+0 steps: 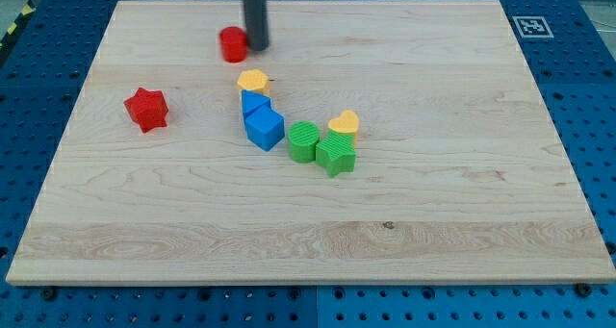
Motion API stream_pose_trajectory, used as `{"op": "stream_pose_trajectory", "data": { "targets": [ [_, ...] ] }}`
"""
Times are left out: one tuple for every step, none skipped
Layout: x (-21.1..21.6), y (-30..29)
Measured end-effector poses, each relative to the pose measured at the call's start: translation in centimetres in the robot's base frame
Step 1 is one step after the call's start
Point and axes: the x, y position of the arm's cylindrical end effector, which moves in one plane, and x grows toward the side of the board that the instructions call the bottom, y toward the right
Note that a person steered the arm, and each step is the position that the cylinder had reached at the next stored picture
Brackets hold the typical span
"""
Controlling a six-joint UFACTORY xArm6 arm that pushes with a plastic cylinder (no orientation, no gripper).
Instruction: Push the red circle into the red star
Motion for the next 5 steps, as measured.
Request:
{"op": "stream_pose_trajectory", "data": {
  "targets": [
    [-0.1, -2.3],
    [-2.9, -1.0],
    [-2.3, -3.1],
    [1.3, -6.6],
    [5.5, -8.6]
  ]
}}
